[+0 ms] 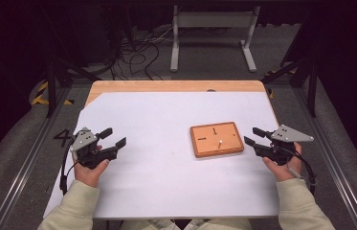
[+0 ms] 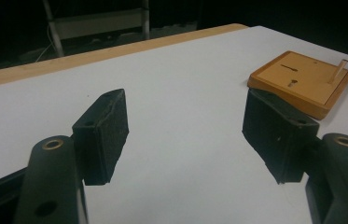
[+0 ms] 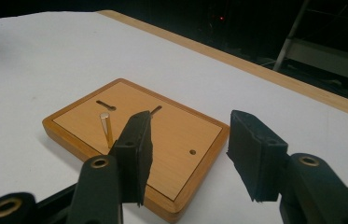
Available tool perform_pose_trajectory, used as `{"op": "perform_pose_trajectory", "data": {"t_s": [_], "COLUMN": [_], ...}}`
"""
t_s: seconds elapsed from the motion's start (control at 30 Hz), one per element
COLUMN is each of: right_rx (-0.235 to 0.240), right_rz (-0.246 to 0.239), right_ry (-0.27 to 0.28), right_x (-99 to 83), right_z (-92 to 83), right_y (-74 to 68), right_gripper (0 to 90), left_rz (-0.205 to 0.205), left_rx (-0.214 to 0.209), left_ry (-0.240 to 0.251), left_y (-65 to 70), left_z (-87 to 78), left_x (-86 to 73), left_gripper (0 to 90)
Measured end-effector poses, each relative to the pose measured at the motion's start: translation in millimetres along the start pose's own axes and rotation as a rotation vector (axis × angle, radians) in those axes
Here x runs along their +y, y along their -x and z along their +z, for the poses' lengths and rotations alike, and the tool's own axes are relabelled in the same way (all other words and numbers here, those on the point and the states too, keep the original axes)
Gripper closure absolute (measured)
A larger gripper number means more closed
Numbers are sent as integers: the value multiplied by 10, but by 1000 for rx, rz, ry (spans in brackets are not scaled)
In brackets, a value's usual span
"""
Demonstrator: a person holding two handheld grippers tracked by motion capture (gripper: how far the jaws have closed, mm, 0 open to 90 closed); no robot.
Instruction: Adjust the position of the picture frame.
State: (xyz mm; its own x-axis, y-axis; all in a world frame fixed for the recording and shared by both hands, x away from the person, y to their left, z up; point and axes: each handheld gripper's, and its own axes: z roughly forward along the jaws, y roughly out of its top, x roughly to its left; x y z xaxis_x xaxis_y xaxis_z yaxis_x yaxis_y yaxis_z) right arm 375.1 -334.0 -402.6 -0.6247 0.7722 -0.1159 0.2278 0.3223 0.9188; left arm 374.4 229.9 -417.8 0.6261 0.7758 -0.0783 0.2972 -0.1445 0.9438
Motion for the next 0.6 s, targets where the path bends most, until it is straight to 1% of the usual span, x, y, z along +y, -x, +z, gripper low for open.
{"op": "perform_pose_trajectory", "data": {"t_s": [0.2, 0.6], "right_rx": [-4, -9], "right_rz": [1, 1], "right_ry": [2, -5], "right_x": [-1, -5], "right_z": [-10, -2], "right_y": [7, 11], "right_gripper": [502, 498], "left_rz": [6, 7], "left_rx": [4, 11], "left_ry": [-1, -1], "left_y": [11, 16], "left_z": [4, -2], "left_x": [0, -2], "left_gripper": [315, 318]}}
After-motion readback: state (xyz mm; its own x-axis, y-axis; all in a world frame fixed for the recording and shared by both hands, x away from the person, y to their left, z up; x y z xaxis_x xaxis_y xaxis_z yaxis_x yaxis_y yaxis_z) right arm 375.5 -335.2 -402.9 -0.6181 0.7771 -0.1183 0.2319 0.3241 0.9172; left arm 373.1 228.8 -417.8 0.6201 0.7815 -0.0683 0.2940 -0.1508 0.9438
